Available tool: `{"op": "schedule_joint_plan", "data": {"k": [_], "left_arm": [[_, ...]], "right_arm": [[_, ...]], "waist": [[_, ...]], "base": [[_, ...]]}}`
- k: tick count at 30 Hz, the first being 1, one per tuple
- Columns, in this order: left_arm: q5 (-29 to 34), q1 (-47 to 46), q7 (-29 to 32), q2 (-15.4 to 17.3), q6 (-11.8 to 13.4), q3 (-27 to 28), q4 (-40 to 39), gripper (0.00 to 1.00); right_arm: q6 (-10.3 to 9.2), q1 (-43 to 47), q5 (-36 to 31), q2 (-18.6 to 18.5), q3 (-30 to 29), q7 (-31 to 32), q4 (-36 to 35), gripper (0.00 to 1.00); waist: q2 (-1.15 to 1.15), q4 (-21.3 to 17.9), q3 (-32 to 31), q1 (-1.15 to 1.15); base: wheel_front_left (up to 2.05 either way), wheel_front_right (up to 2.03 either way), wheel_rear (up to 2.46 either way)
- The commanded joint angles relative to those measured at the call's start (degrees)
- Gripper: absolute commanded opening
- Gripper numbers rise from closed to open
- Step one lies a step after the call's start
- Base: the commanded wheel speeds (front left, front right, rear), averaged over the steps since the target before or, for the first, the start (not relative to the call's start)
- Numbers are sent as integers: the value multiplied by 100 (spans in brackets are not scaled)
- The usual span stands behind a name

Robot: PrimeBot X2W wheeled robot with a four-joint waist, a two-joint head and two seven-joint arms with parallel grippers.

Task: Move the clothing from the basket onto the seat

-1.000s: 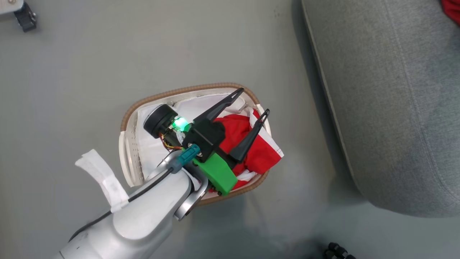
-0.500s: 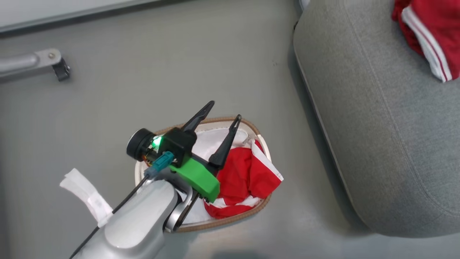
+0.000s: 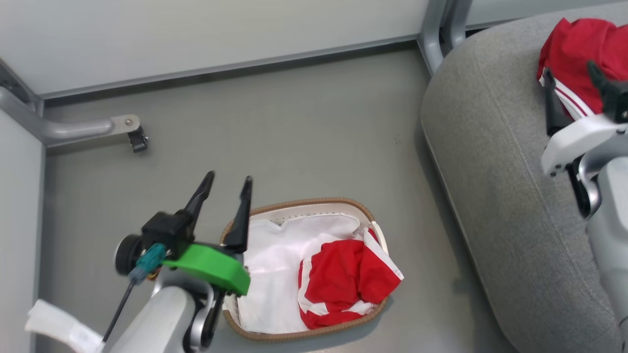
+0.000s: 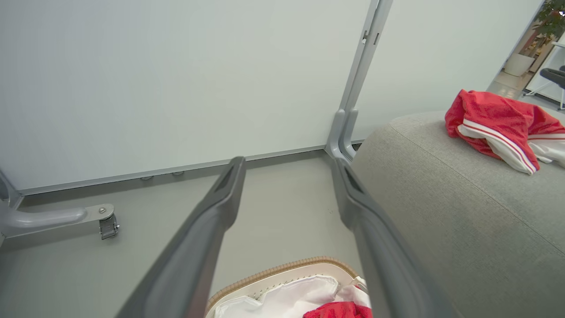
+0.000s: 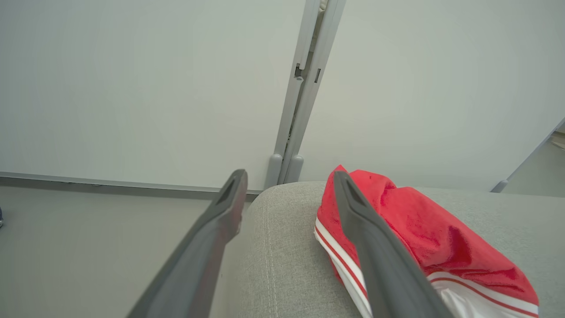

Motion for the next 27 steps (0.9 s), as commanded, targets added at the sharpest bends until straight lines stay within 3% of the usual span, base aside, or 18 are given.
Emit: {"op": "schedule_joint_plan", "data": {"k": [1,11,16,27], "left_arm": [[76,224,-2,-31,45,190,-59,100],[411,1443,-1,-276,75,1603,-319,100],[694,1927,-2,-435,-7,1994,-433,100],[1099,2414,-2,-819,-330,2434,-344,100]], "right_arm": [[-8,262,-47,60,-76,-26,-217,100],[-8,2001,-437,1018,-491,-28,-1852,100],[-8,2792,-524,1418,-600,-28,-2434,100],[-8,3800,-191,1503,-182,-28,-2866,100]], "waist": [[0,169,-220,0],[0,349,-500,0],[0,434,-601,0],[0,509,-924,0]], "base": [[0,0,0],[0,0,0],[0,0,0],[0,0,0]]}}
